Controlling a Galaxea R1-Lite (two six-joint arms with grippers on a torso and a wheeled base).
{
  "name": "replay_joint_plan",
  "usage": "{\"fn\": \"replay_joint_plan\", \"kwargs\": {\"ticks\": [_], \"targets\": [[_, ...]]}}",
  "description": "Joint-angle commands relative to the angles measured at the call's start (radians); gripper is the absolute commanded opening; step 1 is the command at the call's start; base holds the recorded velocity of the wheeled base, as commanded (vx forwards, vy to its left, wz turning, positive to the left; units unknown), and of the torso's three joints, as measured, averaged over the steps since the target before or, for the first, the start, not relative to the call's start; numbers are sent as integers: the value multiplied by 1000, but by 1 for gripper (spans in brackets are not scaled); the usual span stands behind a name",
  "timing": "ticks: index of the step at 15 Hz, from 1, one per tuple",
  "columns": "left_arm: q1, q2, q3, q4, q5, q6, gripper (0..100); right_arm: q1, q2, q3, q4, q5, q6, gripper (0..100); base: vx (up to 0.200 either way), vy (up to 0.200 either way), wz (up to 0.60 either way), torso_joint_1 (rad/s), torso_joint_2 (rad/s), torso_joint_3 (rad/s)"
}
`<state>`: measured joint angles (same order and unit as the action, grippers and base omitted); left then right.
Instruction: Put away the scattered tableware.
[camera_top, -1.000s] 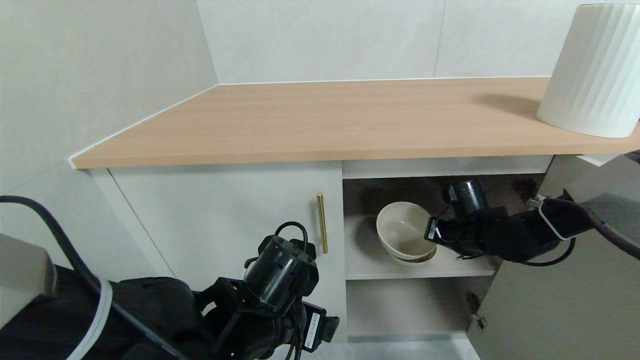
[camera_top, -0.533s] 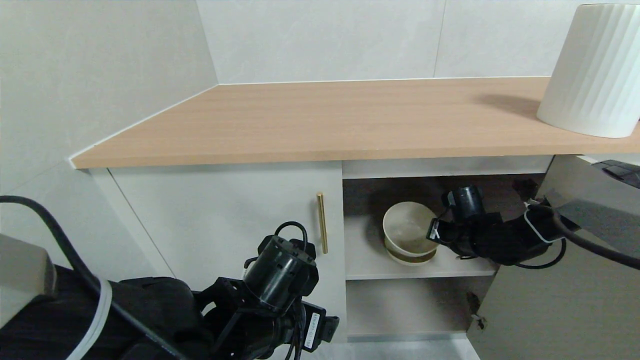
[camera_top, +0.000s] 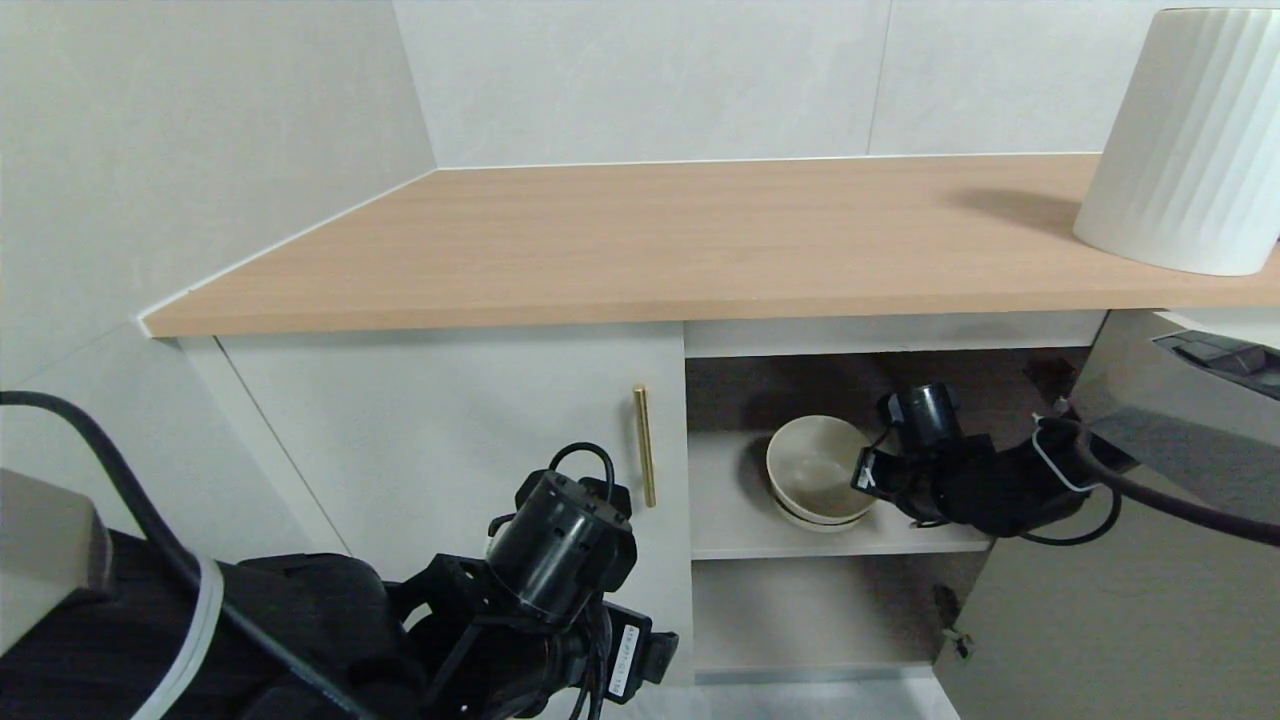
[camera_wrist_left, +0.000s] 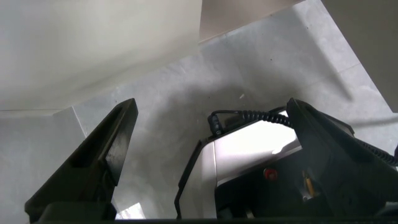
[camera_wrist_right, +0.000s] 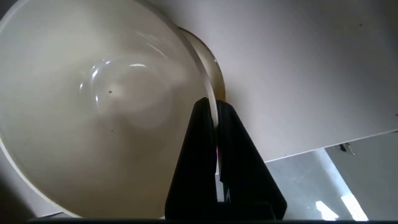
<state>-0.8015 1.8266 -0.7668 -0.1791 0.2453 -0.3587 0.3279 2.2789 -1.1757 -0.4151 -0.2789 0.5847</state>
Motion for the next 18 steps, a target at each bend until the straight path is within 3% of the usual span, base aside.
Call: {"fn": "replay_joint_plan", "kwargs": {"ticks": [1, 4, 5, 13, 15, 18], "targets": [[1, -1, 0, 0, 0, 0, 100, 0, 4, -1, -1, 0, 0, 0, 0, 0, 0, 0, 0, 0], [1, -1, 0, 0, 0, 0, 100, 0, 5, -1, 1, 0, 0, 0, 0, 0, 0, 0, 0, 0], [1, -1, 0, 0, 2, 0, 100, 0, 4, 2, 2, 0, 0, 100, 0, 0, 0, 0, 0, 0], [4, -10, 0, 0, 9, 0, 100, 3, -39, 24, 9, 4, -2, 100, 0, 0, 0, 0, 0, 0], [18, -56, 7, 1, 15, -45, 100, 20, -144, 77, 47, 33, -5, 100, 0, 0, 0, 0, 0, 0], [62, -165, 26, 7, 17, -49, 100, 79, -372, 191, 208, 109, -8, 100, 0, 0, 0, 0, 0, 0]]}}
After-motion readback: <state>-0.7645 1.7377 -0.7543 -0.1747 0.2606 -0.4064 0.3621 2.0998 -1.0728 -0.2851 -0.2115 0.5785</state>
